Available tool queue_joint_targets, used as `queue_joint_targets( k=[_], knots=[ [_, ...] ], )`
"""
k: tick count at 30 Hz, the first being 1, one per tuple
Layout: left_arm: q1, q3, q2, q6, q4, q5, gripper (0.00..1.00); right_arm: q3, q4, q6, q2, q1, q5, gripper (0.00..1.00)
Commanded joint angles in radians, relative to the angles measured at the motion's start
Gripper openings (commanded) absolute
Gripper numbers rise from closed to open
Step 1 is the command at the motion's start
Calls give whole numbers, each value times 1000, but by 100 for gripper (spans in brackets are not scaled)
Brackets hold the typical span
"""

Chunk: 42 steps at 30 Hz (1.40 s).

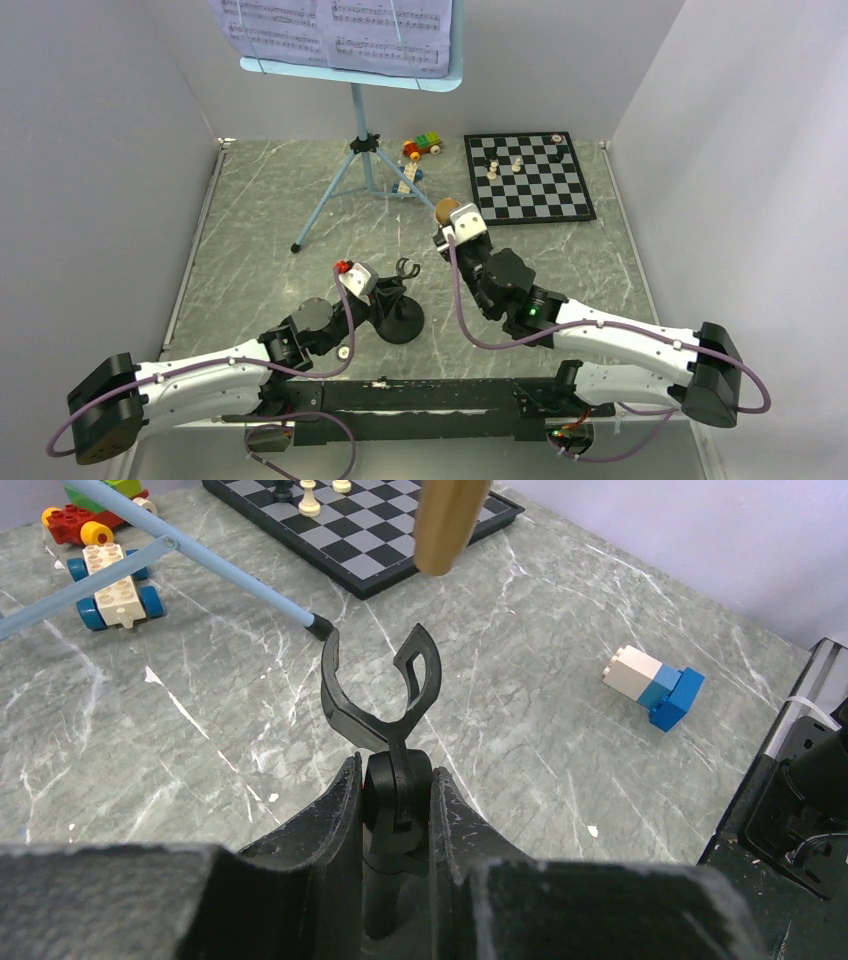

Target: Pack up the instrument practice props

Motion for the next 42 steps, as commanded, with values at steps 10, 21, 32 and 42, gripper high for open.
queue_joint_targets(
  k=[10, 21, 32, 42],
  knots=[
    [-8, 88, -85, -98, -376, -54, 73, 21, -297, 266, -193, 2, 93, 0],
    [-8, 122, -264, -110, -428, -130, 99, -42, -453, 469, -287, 2, 66, 0],
    [-8, 197, -428, -143, -598, -90, 99, 118, -665, 631, -335, 0, -239, 0],
    [-8, 323, -422, -77, -414, 337, 99, 335, -667, 681, -261, -1, -654, 0]
  ],
)
